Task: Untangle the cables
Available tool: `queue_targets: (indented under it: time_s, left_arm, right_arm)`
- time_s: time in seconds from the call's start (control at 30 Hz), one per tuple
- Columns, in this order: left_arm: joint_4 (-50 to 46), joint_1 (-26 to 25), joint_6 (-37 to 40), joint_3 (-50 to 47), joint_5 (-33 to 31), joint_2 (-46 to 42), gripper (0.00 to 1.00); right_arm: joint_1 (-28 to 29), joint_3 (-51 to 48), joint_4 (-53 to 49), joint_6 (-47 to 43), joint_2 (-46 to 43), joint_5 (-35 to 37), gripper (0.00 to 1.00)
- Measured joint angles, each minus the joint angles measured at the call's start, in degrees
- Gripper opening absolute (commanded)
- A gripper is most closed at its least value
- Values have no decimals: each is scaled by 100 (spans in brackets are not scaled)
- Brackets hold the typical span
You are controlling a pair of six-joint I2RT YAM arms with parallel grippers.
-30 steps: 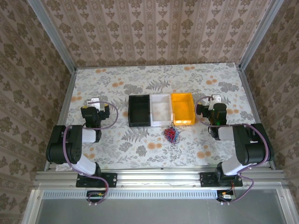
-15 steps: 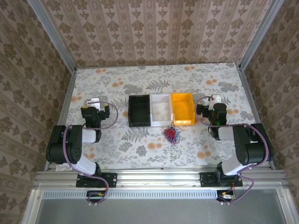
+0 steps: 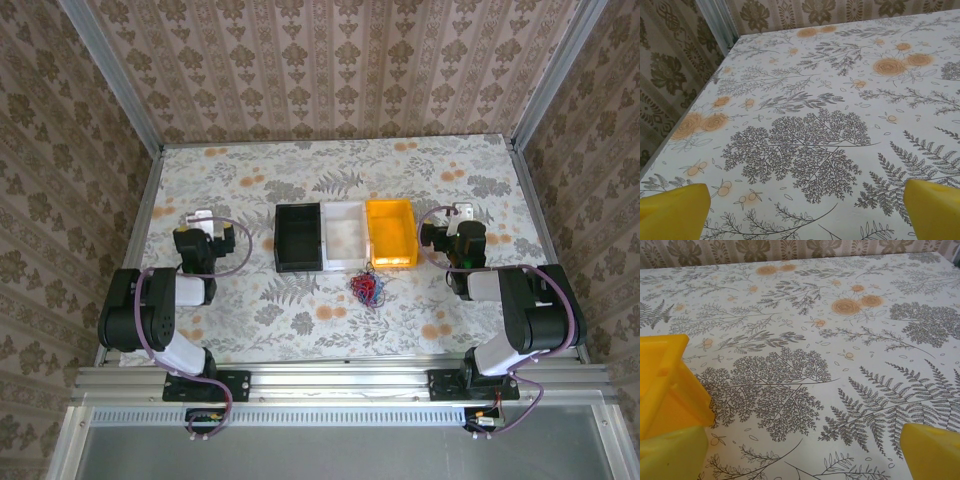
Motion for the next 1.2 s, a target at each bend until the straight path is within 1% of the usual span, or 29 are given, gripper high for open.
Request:
queue_targets:
  time_s: [0.03, 0.13, 0.17, 0.2, 0.27, 0.33, 0.4, 0.53, 0.63, 0.73, 0.8, 0.83, 0.9, 1.03, 1.13, 1.2]
  left_arm:
    - [-105, 20, 9, 37, 83, -13, 100]
    - [-1099, -76, 129, 463, 214, -273, 100]
    - [-1530, -192, 168, 699, 177, -433, 100]
    - [-1939, -361, 208, 979, 133, -621, 100]
    - [-2424, -734, 216, 1419, -15, -940, 100]
    - [-2699, -1250, 70, 1722, -400, -1224, 100]
    - [-3101, -1779, -374, 1965, -697, -1357, 100]
    - [-3838, -2710, -1349, 2240, -1080, -1266, 100]
    - [-4144, -3606, -1650, 2251, -1169, -1126, 100]
    - [-4452, -4363, -1703, 2389, -787, -929, 100]
    - [-4557, -4675, -1670, 2450, -442, -824, 100]
    - [-4618, -4833, -1628, 2465, -269, -772, 98]
    - [-4723, -5080, -1519, 2505, 76, -640, 96]
    - [-4975, -5466, -1246, 2723, 651, -216, 95]
    - [-5149, -5681, -1019, 2994, 813, 114, 95]
    - [-5224, -5777, -903, 3134, 876, 256, 94]
  right_arm:
    - [-2, 13, -50, 9, -15, -2, 100]
    - [0, 306, -916, 26, -319, 15, 91]
    - [0, 520, -1401, 83, -520, 48, 87]
    - [4, 748, -1803, 160, -730, 70, 85]
    - [57, 1123, -2295, 393, -1176, 101, 85]
    - [197, 1300, -2599, 621, -1655, 133, 85]
    - [479, 1414, -3040, 769, -1998, 173, 85]
    - [1154, 1609, -4127, 951, -2260, 444, 85]
    - [1517, 1620, -4793, 1060, -2406, 619, 86]
    - [1613, 1738, -5423, 1303, -2474, 651, 85]
    - [1676, 1773, -5692, 1478, -2522, 634, 84]
    - [1729, 1773, -5831, 1574, -2564, 599, 84]
    - [1888, 1740, -6030, 1731, -2667, 450, 82]
    - [2249, 1469, -6159, 1989, -2830, 37, 80]
    - [2461, 1211, -6234, 2138, -2826, -179, 79]
    - [2553, 1084, -6304, 2210, -2824, -286, 79]
